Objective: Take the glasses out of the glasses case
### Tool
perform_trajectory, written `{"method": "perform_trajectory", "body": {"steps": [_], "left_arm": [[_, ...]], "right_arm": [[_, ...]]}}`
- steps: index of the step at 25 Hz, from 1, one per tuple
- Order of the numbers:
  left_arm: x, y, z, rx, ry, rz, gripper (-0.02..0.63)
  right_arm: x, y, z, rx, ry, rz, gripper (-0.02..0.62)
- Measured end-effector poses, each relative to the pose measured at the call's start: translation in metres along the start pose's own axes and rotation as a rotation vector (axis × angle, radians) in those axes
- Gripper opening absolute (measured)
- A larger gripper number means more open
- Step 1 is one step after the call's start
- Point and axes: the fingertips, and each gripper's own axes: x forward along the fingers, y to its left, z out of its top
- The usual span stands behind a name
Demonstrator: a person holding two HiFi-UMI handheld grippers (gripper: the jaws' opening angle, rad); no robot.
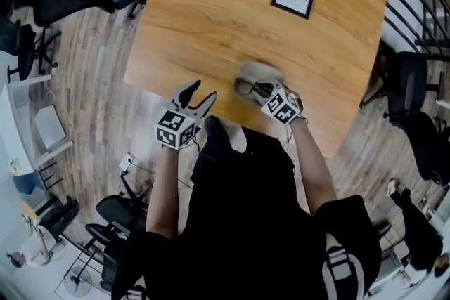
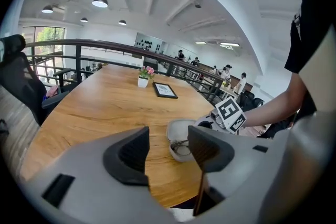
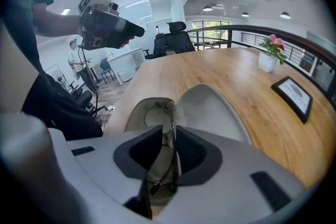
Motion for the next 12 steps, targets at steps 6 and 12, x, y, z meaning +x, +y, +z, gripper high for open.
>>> {"method": "perform_trajectory", "body": {"steps": [6, 12], "left_arm": [[0.0042, -0.0047, -0.0041, -0.007, 0.005, 0.007, 0.241], [0.0042, -0.0026, -0.0018, -0.018, 0.0, 0.022, 0.241]], "right_arm": [[0.0059, -0.001, -0.0056, -0.018, 0.041, 0.03, 0.084], [0.0091, -0.0038, -0.0059, -0.039, 0.066, 0.03, 0.041]]}}
